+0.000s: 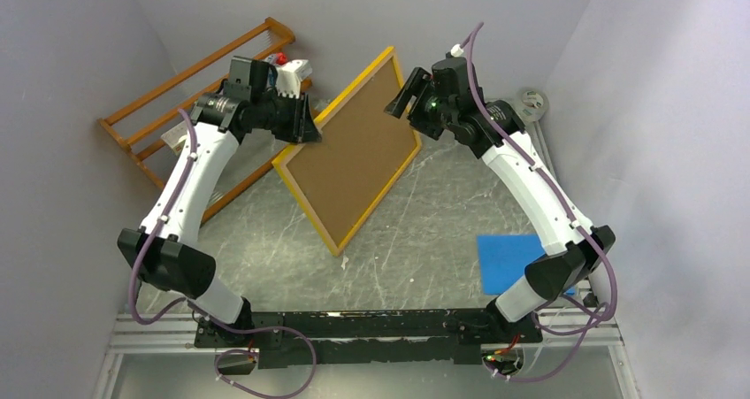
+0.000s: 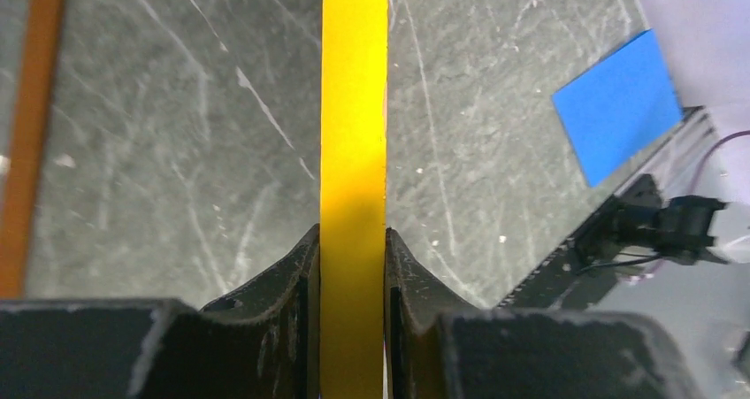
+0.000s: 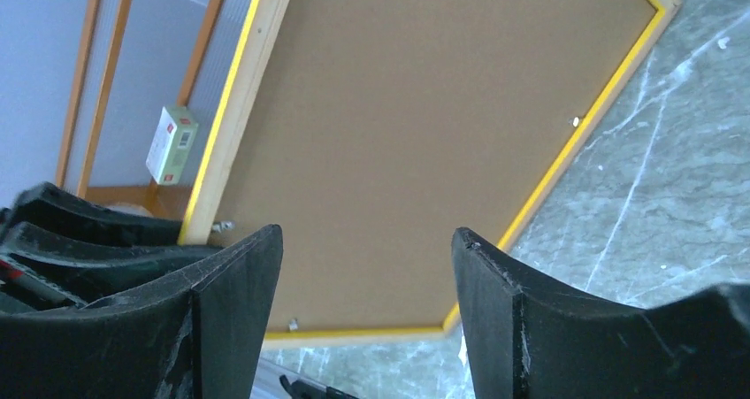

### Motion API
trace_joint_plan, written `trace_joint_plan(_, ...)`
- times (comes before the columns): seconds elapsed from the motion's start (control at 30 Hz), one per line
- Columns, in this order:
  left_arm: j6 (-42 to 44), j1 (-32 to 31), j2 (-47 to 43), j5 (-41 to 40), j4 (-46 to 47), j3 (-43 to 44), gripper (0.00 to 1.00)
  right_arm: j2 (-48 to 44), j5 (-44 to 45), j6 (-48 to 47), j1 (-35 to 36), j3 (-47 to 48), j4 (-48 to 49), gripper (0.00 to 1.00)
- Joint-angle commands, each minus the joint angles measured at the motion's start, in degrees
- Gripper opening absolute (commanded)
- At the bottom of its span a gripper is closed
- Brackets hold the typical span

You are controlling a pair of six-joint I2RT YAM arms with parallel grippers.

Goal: Put the photo into the frame
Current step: Turn over the photo frame at the center of the board.

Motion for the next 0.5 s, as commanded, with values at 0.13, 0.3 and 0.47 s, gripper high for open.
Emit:
trace_joint_plan(0.13,12.6,-6.0,1.9,-14.5,0.9,11.7,0.03,0.7,-6.6,4.9,0.0,-0.3,6.1,0.72)
trace_joint_plan(0.3,13.3,-12.0,-0.1,-22.3,2.9,9.9,0.03,4.2,-7.0,10.3,0.0,6.2,2.6,0.73)
trace_joint_plan(0.47,14.3,-18.5,0.2,-30.3,1.9,10.8,0.03,6.4,-7.1,12.9,0.0,8.2,1.3,0.75)
